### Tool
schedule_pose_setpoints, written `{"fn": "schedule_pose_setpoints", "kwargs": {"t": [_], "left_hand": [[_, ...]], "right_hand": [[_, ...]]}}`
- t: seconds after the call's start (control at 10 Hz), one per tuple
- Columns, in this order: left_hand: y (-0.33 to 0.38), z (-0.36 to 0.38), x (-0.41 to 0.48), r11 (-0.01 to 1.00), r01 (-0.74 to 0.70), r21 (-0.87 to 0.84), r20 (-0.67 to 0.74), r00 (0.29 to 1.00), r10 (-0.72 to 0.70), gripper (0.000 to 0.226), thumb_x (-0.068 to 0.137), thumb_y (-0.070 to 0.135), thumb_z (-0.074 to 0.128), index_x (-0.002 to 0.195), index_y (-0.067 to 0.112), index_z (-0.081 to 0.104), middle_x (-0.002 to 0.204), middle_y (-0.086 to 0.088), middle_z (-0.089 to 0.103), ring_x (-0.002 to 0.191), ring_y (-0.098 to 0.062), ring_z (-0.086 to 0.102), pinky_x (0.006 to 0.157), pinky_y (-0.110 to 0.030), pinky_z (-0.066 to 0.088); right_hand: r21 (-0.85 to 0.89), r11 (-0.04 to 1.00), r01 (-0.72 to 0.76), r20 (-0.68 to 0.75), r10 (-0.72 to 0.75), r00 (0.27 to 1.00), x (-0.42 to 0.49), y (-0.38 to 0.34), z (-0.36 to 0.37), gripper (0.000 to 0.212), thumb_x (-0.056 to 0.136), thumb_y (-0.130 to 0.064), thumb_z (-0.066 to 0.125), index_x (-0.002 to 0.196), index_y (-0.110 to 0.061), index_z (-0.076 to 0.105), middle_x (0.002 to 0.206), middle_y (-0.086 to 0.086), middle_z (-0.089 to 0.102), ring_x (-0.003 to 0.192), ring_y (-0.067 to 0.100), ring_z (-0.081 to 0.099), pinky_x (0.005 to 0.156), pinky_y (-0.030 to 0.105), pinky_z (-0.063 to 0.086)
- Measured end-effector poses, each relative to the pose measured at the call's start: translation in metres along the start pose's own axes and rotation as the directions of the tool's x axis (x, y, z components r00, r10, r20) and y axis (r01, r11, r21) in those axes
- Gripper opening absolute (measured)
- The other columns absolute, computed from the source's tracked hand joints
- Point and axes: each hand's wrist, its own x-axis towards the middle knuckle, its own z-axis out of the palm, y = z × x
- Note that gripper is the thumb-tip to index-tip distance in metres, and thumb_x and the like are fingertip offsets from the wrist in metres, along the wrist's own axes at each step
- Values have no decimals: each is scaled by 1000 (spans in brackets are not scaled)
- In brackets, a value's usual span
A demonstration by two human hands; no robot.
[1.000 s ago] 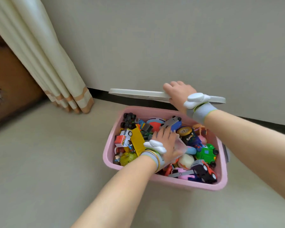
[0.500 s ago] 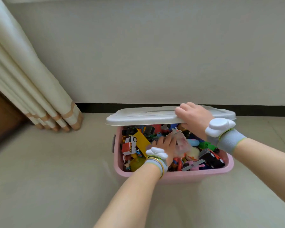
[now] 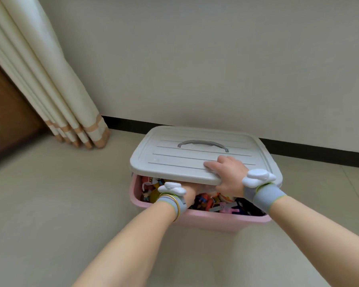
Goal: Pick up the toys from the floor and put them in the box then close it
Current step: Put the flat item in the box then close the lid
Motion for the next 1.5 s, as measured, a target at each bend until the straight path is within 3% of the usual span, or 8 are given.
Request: {"fn": "schedule_pose_setpoints", "kwargs": {"t": [0.2, 0.4, 0.5, 0.6, 0.9, 1.0, 1.2, 1.5], "left_hand": [[-33, -16, -51, 994, 15, 107, 65, 998, -22, 42, 96, 25, 45, 135, 9, 46, 138, -11, 47, 125, -27, 45, 102, -35, 39], [-60, -65, -74, 994, 86, 68, 189, 977, -97, 34, 94, 34, 47, 103, 9, 68, 109, -7, 68, 94, -25, 62, 78, -32, 46], [-61, -81, -64, 995, 82, 63, -29, 996, -80, 31, 96, 34, 43, 96, 13, 66, 99, -9, 69, 83, -24, 57, 69, -29, 41], [-68, -76, -37, 987, 103, 121, -125, 988, -88, 39, 98, 32, 38, 135, 22, 47, 141, -8, 45, 126, -27, 44, 101, -36, 38], [-101, -33, -1, 965, 1, 263, 0, 1000, -1, 51, 96, 34, 35, 145, 36, 22, 150, -6, 25, 129, -33, 30, 107, -49, 32], [-113, -35, 11, 984, -11, 180, -25, 1000, 16, 49, 93, 23, 41, 140, 33, 32, 146, -4, 31, 124, -33, 33, 105, -47, 35], [-133, -46, 18, 932, 340, -123, -250, 899, -361, 39, 95, 25, 43, 132, 13, 37, 134, -11, 37, 116, -30, 38, 94, -38, 35], [-160, -47, 26, 615, 533, -581, 230, 832, -504, 62, 97, 44, 33, 143, 3, 34, 140, -15, 49, 126, -34, 50, 106, -36, 38]], "right_hand": [[52, 998, 25, -26, -24, 999, -2, 14, 3, 55, 74, -44, 67, 124, -31, 48, 141, 3, 36, 114, 29, 49, 88, 38, 47], [2, 1000, -3, 71, 3, 997, -9, -9, 16, 58, 70, -31, 63, 123, -30, 39, 122, -1, 44, 99, 25, 49, 76, 35, 46], [-25, 1000, -18, 108, 20, 994, -19, -22, 30, 62, 69, -28, 62, 125, -28, 36, 127, 1, 39, 102, 28, 50, 81, 35, 46], [-37, 999, -33, 154, 38, 987, -33, -25, 39, 69, 68, -31, 66, 128, -27, 34, 133, 1, 34, 106, 28, 51, 82, 33, 43], [-37, 942, -334, 130, 336, 933, 18, -44, 31, 74, 75, -74, 48, 139, -41, 28, 151, 3, 26, 135, 35, 25, 104, 50, 30], [96, 898, -429, 228, 400, 888, 34, -50, 48, 81, 68, -79, 46, 138, -49, 16, 158, 0, 7, 141, 43, 9, 106, 62, 26], [35, 920, -391, 197, 377, 905, 38, -50, 56, 77, 61, -80, 50, 127, -46, 29, 135, 1, 30, 120, 37, 29, 92, 54, 40], [-47, 916, -398, 202, 399, 894, 48, -49, 49, 91, 58, -85, 49, 136, -52, 16, 137, -1, 32, 118, 35, 37, 90, 45, 39]]}}
